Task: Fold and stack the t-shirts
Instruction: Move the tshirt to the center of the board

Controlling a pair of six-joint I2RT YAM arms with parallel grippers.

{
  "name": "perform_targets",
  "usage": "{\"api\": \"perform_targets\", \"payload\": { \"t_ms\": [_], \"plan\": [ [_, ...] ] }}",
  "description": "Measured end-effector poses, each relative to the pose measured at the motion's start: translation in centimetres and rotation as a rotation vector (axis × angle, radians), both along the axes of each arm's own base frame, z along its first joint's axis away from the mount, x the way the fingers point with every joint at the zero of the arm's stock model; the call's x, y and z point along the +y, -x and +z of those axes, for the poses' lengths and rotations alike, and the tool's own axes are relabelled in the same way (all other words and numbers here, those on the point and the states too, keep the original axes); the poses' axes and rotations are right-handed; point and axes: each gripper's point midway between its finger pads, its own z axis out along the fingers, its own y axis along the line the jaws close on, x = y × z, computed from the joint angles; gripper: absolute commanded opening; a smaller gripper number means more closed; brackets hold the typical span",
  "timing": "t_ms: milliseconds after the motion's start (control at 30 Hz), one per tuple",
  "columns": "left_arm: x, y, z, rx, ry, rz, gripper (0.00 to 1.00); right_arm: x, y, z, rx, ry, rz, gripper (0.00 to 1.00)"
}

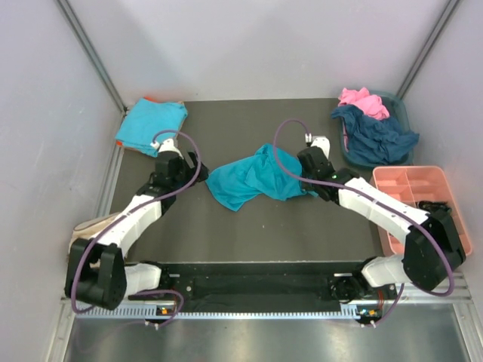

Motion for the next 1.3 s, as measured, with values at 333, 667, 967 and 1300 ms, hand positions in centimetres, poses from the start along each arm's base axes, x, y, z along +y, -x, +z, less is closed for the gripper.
{"api": "perform_targets", "payload": {
  "t_ms": [333,667,967,1300],
  "plan": [
    [-2.2,-0.3,-6.4,0.142,-0.062,-0.001,0.79,-0.9,0.5,0.1,-0.013,0.013,-0.028,0.00],
    [-1.9,-1.0,-9.7,0.197,-0.067,0.051,0.77,-1.1,0.7,-0.1,-0.010,0.020,-0.028,0.00],
    [-2.3,-2.6,-9.9,0.156,-0.056,0.063,0.70,-1.3,0.9,-0.3,-0.006,0.023,-0.027,0.00],
    [-4.7,-3.4,-10.4,0.144,-0.002,0.018,0.13,-1.4,1.0,-0.4,-0.001,0.032,-0.022,0.00]
  ]
}}
